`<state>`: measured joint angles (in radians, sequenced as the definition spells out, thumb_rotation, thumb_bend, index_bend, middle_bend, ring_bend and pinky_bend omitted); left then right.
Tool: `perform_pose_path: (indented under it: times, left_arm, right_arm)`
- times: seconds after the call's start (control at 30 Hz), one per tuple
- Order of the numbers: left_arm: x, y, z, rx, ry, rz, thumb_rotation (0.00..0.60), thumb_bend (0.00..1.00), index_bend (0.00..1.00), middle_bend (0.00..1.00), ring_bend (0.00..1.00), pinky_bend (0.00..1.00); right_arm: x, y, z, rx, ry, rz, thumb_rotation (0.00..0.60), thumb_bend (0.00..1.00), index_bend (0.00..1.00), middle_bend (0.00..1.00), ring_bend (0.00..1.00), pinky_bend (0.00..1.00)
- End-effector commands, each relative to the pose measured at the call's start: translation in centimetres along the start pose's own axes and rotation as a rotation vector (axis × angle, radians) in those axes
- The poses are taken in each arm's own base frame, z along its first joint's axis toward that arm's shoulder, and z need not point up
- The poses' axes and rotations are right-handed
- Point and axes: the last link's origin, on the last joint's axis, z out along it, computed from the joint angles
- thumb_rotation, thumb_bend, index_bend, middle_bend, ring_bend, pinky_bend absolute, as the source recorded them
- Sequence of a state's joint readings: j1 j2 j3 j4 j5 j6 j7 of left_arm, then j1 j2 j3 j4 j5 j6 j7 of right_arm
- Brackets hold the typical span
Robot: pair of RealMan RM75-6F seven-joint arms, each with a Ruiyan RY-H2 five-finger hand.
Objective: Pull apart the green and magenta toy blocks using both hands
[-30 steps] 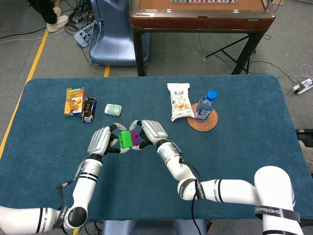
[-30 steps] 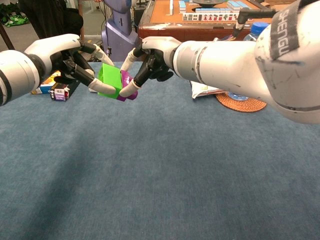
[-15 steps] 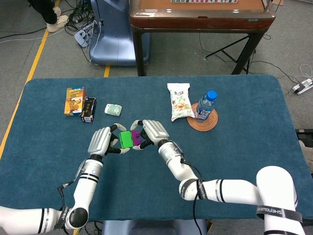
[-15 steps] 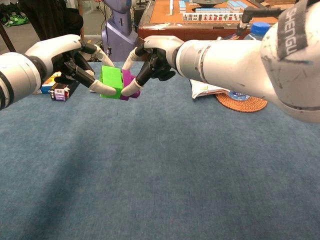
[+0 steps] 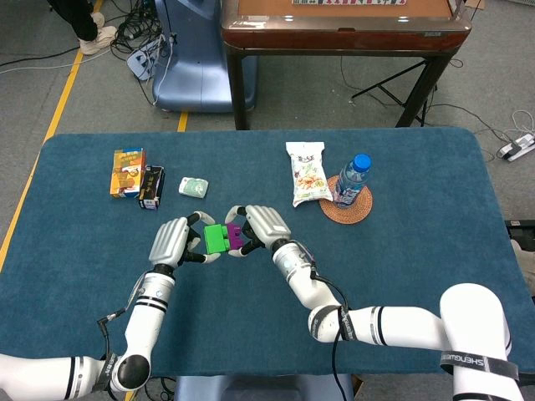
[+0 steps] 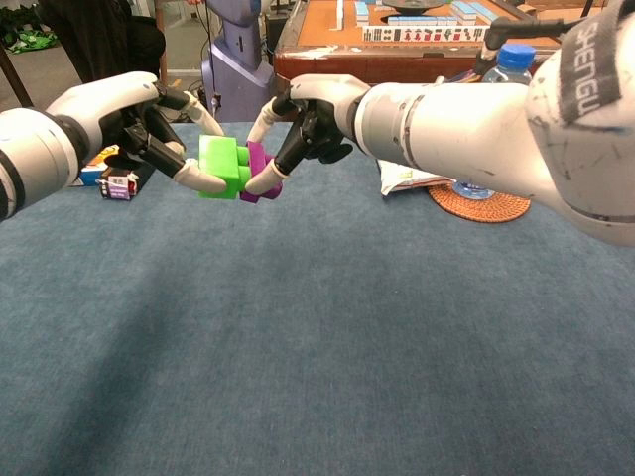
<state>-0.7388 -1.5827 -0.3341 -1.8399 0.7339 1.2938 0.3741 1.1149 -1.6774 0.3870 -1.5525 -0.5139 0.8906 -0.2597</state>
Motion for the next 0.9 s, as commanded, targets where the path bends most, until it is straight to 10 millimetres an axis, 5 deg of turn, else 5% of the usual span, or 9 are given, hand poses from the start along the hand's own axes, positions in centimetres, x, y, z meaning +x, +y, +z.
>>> perform_pose_path:
  times: [0.03, 0.6, 0.7, 0.8, 0.9]
  left_arm:
    - [0.0, -0.1, 0.0, 0.001, 0.001, 0.001, 0.600, 0.00, 0.71, 1.00, 1.00, 1.00]
    - [-1.2, -1.9, -0.2, 0.034, -0.055, 0.018, 0.600, 0.00, 0.70, 1.00, 1.00, 1.00]
    - [-2.0, -2.3, -0.3, 0.038, -0.094, 0.023, 0.600, 0.00, 0.50, 1.00, 1.00, 1.00]
    - [-2.3, -2.5, -0.2, 0.043, -0.113, 0.050, 0.600, 0.00, 0.23, 1.00, 1.00, 1.00]
    - [-2.4, -2.7, -0.2, 0.046, -0.112, 0.064, 0.600, 0.00, 0.11, 1.00, 1.00, 1.00]
  right_arm:
    - [0.0, 0.1, -0.1, -0.002, -0.001, -0.004, 0.600, 0.00, 0.61, 1.00, 1.00, 1.00]
    - [0.5, 4.6, -0.8, -0.105, 0.032, -0.160, 0.600, 0.00, 0.61, 1.00, 1.00, 1.00]
    - [0.3, 5.6, -0.7, -0.125, 0.033, -0.224, 0.600, 0.00, 0.58, 1.00, 1.00, 1.00]
    - [0.0, 6.2, -0.6, -0.134, 0.015, -0.272, 0.600, 0.00, 0.37, 1.00, 1.00, 1.00]
    - [-0.2, 6.3, -0.7, -0.131, -0.004, -0.289, 0.600, 0.00, 0.18, 1.00, 1.00, 1.00]
